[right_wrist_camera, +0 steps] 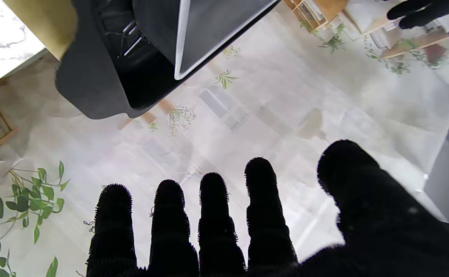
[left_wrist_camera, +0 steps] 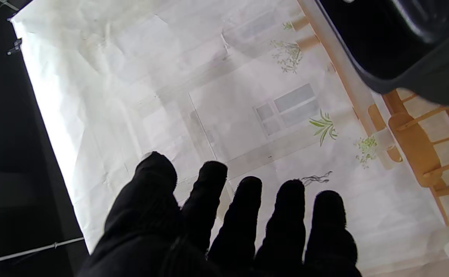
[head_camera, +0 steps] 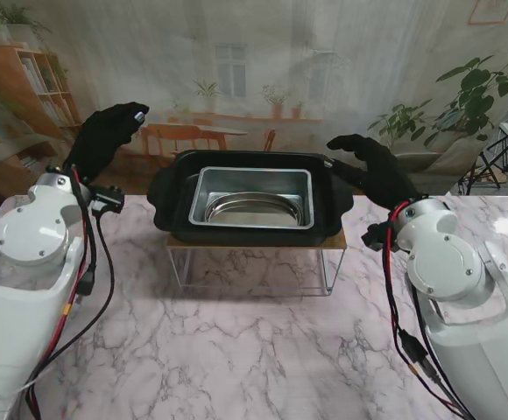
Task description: Stack the baking trays onto the shelf
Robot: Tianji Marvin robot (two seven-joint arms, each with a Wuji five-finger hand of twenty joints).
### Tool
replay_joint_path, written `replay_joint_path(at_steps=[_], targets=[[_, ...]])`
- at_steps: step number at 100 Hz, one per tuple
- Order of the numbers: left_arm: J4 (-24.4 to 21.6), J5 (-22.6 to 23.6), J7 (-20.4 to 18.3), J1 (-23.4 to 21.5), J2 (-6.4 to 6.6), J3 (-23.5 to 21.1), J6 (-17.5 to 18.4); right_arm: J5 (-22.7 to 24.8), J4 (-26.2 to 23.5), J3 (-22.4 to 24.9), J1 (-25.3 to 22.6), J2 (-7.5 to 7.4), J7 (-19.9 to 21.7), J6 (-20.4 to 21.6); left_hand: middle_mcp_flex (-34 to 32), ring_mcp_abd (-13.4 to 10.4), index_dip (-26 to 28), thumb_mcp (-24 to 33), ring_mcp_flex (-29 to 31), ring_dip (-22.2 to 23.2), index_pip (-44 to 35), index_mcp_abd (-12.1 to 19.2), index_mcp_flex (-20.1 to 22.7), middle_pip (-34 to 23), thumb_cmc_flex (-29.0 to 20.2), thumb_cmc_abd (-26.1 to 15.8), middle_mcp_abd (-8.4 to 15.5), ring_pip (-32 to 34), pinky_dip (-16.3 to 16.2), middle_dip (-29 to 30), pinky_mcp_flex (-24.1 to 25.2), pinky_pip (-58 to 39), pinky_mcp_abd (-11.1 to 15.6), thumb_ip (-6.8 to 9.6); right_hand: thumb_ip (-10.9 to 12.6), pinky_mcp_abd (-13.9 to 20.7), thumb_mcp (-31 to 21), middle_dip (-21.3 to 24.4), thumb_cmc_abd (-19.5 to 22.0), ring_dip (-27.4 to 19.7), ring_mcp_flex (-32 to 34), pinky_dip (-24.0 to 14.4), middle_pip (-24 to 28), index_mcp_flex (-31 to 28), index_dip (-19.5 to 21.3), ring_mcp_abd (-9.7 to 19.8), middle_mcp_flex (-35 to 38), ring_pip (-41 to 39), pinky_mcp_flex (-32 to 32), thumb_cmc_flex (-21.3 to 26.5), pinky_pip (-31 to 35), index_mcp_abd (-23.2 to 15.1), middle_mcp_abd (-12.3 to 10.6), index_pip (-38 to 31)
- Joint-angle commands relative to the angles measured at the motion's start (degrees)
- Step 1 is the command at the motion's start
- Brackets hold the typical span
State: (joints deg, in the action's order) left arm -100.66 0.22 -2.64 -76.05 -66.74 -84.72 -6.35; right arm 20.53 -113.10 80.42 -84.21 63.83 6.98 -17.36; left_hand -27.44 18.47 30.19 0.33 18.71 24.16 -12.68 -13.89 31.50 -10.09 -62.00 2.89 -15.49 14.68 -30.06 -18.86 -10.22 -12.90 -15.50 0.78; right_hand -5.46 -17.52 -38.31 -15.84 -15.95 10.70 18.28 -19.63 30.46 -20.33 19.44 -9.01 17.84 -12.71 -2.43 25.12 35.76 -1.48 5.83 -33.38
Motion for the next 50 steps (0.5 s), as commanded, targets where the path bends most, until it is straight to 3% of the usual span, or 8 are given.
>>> replay_joint_path(at_steps=[1, 16, 18, 24, 50], targets=[[-0.91, -1.95, -0.67, -3.51, 0.20, -0.50, 0.17, 2.01, -0.41, -0.17, -3.10, 0.32, -1.45, 0.58, -2.36, 0.47, 1.40, -0.87, 1.81, 1.34, -0.96, -0.18, 1.76, -1.89, -0.91, -1.57, -0.01, 2.27, -2.12, -1.41, -0.58, -3.00, -1.12, 0.28, 0.90, -0.73, -0.84, 0.32, -0.84, 0.02, 1.38, -0.85, -1.25, -1.37, 0.91, 0.90, 1.19, 5.26, -0.44, -1.47, -1.63, -3.45, -1.66, -0.25], [-2.94, -2.37, 1.65, -9.72, -0.03, -2.05, 5.41, 2.42, -0.72, 1.18, -8.96, 1.05, -6.39, 8.22, -3.90, 1.11, 2.33, -0.80, 3.12, 2.05, -1.27, -0.36, 3.06, -3.42, -1.02, -1.32, -0.28, 3.66, -1.79, -1.64, 4.95, -18.07, -0.70, 0.24, 0.89, -1.12, -1.11, 0.35, -1.39, 0.13, 2.39, -1.34, -1.58, -2.99, 0.98, 0.78, 2.55, 5.13, -1.54, -1.60, -2.31, -5.33, -1.88, -0.63], [-3.15, -2.24, 2.01, -10.45, -0.06, -2.25, 5.96, 2.22, -0.67, 1.33, -9.64, 1.13, -6.89, 9.33, -4.02, 1.17, 2.36, -0.79, 3.30, 2.12, -1.33, -0.33, 3.18, -3.52, -0.96, -1.31, -0.30, 3.79, 1.49, -1.63, 5.77, -21.34, -0.67, 0.23, 0.89, -1.15, -1.18, 0.33, -1.48, 0.16, 2.57, -1.42, -1.55, -3.17, 0.99, 0.84, 2.84, 5.07, -1.71, -1.60, -2.34, -5.51, -1.99, -0.67], [-3.84, -2.04, 2.89, -12.59, -0.16, -2.93, 7.40, 1.70, -0.60, 1.66, -11.57, 1.32, -8.16, 12.06, -4.28, 1.38, 2.38, -0.79, 3.51, 2.38, -1.43, -0.43, 3.34, -3.95, -0.95, -1.32, -0.36, 4.29, 2.25, -1.80, 7.04, -25.82, -0.42, 0.21, 0.85, -1.28, -1.28, 0.33, -1.63, 0.22, 2.93, -1.61, -1.65, -3.53, 0.98, 0.84, 3.28, 4.98, -2.13, -1.78, -2.44, -5.85, -1.96, -0.72], [-3.45, 3.72, 9.70, -18.25, -1.02, -4.01, 11.81, 3.45, 1.25, 1.71, -17.16, 2.18, -14.79, 19.82, -8.04, 3.44, 2.84, -0.76, 7.39, 5.80, -2.99, -0.38, 5.21, -7.00, -0.63, -0.96, -0.70, 9.48, 1.11, -3.27, 5.02, -38.39, -1.78, 0.17, 0.86, -1.65, -1.74, 0.30, -1.77, 0.46, 4.08, -2.50, -2.05, -4.00, 0.98, 0.83, 4.64, 4.53, -3.21, -2.84, -2.65, -5.08, -1.81, -0.76]])
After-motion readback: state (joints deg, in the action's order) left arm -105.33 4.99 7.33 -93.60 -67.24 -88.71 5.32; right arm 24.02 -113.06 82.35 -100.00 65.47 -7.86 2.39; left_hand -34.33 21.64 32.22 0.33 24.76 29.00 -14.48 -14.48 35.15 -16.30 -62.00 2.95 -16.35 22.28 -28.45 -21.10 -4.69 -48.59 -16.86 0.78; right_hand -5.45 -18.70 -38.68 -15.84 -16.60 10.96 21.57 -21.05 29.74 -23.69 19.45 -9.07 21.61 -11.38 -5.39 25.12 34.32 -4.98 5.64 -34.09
